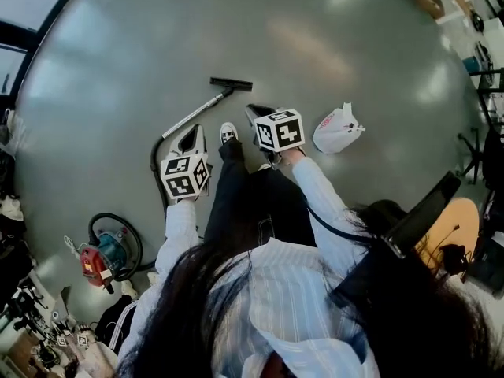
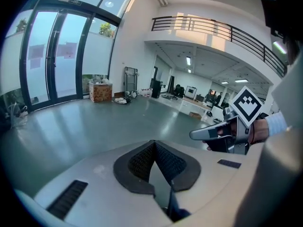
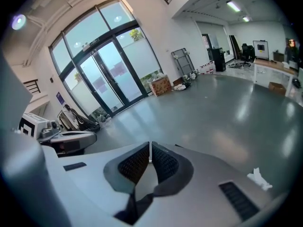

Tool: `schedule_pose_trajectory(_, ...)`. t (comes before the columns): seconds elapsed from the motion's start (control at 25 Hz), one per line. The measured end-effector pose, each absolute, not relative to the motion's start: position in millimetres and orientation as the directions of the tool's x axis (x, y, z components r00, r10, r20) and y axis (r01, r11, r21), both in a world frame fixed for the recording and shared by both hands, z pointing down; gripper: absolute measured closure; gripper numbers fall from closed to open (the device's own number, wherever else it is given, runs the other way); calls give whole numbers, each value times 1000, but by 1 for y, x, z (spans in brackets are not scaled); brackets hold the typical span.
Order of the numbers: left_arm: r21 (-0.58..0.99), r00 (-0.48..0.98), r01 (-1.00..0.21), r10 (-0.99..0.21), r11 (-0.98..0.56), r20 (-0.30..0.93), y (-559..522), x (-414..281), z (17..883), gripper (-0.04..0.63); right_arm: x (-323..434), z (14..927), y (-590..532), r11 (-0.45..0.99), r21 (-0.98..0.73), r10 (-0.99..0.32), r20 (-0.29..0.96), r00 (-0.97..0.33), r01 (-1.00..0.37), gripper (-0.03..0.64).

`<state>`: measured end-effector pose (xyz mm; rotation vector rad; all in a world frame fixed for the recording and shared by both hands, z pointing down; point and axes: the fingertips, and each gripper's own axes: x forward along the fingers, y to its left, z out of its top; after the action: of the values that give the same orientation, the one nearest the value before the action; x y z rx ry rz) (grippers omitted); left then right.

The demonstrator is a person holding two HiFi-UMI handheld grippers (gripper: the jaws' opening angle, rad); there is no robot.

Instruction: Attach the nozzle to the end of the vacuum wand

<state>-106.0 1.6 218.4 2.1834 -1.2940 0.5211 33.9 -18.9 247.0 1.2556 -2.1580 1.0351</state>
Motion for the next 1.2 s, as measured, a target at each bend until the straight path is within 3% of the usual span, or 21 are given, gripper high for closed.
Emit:
schedule_pose_trajectory(0.64,332,481,-875,-699,-352,529,106,-127,165,591,2,203,84,322,-384,-548,669,-502,-865,595)
schedule_pose_trajectory(1.2,338,516,-855,-702,-392,490,200,-262,156,591,-145,202,168,309,-387,-564,660,-495,-869,595)
